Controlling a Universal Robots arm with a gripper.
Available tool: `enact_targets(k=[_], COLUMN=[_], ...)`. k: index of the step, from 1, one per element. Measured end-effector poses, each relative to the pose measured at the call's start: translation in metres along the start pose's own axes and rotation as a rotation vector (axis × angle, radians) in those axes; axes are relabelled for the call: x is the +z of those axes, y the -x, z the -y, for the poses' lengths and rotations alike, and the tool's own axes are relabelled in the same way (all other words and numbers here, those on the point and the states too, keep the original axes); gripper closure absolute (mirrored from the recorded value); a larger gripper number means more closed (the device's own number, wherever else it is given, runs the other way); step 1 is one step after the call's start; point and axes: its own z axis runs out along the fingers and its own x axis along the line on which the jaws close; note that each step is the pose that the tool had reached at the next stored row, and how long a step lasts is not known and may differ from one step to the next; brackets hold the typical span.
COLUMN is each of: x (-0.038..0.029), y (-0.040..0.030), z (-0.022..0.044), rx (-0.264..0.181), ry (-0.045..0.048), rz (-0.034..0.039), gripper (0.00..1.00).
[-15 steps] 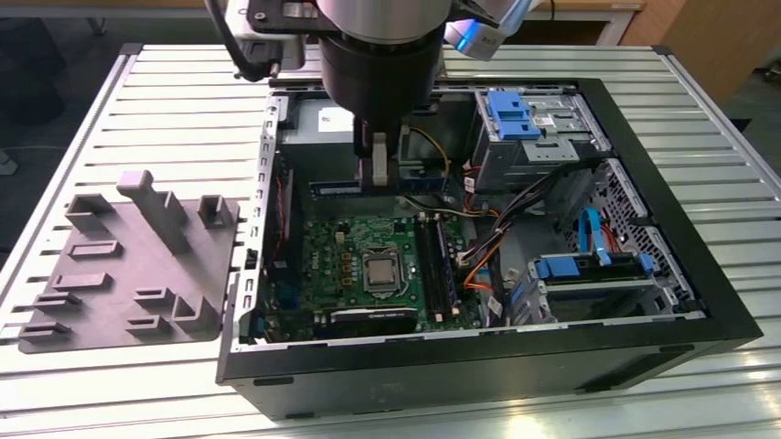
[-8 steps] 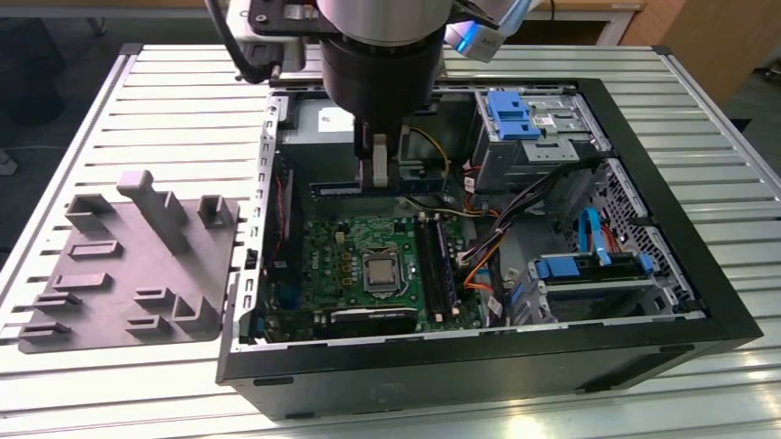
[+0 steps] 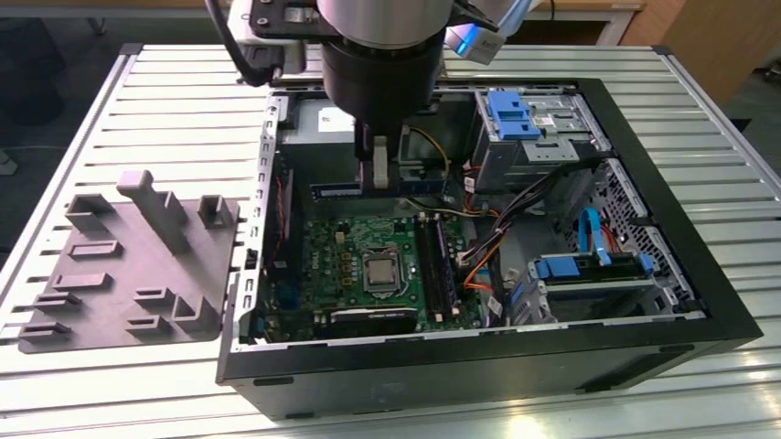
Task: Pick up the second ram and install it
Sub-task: 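Pick up the second ram and move it above second insertion slot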
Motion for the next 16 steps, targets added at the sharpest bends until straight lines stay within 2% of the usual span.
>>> enact_targets(k=[16], x=[0.0044], y=[-0.0005], z=[0.0010], rx=[0.000], ry=[0.0000], rz=[-0.0001], gripper=[0.88])
